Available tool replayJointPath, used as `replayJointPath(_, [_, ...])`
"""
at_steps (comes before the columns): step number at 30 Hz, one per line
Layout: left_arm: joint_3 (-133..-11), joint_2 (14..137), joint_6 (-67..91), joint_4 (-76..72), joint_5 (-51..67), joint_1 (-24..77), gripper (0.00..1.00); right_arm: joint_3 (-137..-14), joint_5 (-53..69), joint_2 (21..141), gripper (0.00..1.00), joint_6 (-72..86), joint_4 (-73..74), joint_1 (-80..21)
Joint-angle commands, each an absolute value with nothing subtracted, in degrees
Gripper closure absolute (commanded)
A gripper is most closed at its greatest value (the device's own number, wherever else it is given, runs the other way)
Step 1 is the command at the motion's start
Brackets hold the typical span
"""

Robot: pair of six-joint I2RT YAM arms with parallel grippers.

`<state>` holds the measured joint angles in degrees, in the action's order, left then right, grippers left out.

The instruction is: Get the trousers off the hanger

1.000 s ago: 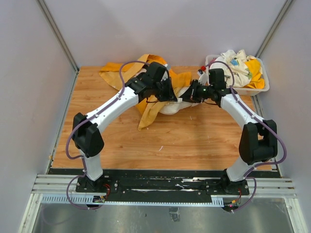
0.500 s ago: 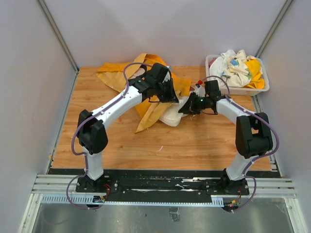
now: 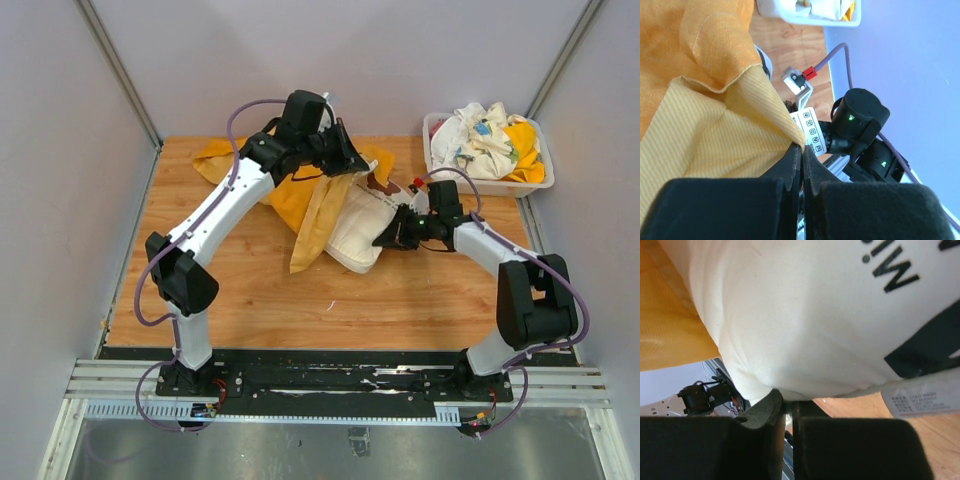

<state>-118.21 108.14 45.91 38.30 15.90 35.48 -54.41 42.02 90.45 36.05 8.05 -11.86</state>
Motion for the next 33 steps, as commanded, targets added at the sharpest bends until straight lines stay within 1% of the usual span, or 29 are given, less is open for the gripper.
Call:
replayJointPath(1, [-113.0,103.7,47.8,33.8,24.9,36.8,0.99,-52.3,41.5,86.8,0.97,34.4,4.2,-10.8])
replayJointPath(7, [-99.2,99.8,46.2,32.1,24.1,36.8,1.00,-51.5,40.7,84.9,0.95,32.8,6.9,-10.6])
replayJointPath(9, [-96.2,98.8,46.1,30.8,24.6,36.9,0.98,-50.9,40.6,84.5,0.95,32.5,7.4,-10.4])
replayJointPath(10, [-95.0,98.4,45.8,30.3,24.6,37.0,0.92,-50.8,40.7,84.2,0.96,32.4,7.6,-10.3])
replayJointPath(12, [-93.8,98.1,44.4,31.5,22.5,37.0,0.75,-50.7,40.7,83.7,0.94,32.1,8.4,-10.3])
replayJointPath(13, [-94.0,98.0,43.1,33.3,20.2,36.9,0.70,-50.6,40.7,83.6,0.94,31.8,8.7,-10.3])
replayJointPath(16, [-94.7,96.9,40.3,37.5,13.0,36.1,0.62,-50.4,40.8,83.4,0.94,31.1,9.7,-10.2])
replayJointPath(18, [-94.2,95.4,39.7,38.0,10.5,34.6,0.58,-50.1,40.9,83.3,0.93,30.9,10.1,-10.2])
replayJointPath(22, [-92.1,91.4,39.4,37.9,1.9,29.4,0.45,-49.8,41.0,82.8,0.93,30.6,10.9,-10.2])
replayJointPath(25, [-86.2,88.8,40.4,35.7,-2.9,22.6,0.43,-50.4,41.2,82.4,0.92,30.2,11.9,-10.2])
replayJointPath(28, [-78.9,88.5,41.3,30.9,-5.0,15.8,0.42,-51.1,41.3,82.2,0.92,29.6,12.8,-10.2])
replayJointPath(30, [-77.0,90.4,41.6,29.7,-8.6,13.7,0.42,-51.4,41.6,82.2,0.91,29.5,13.1,-10.2])
replayJointPath(33, [-77.7,94.6,40.7,27.6,-13.0,12.7,0.41,-51.8,42.0,82.6,0.91,29.3,13.3,-10.2])
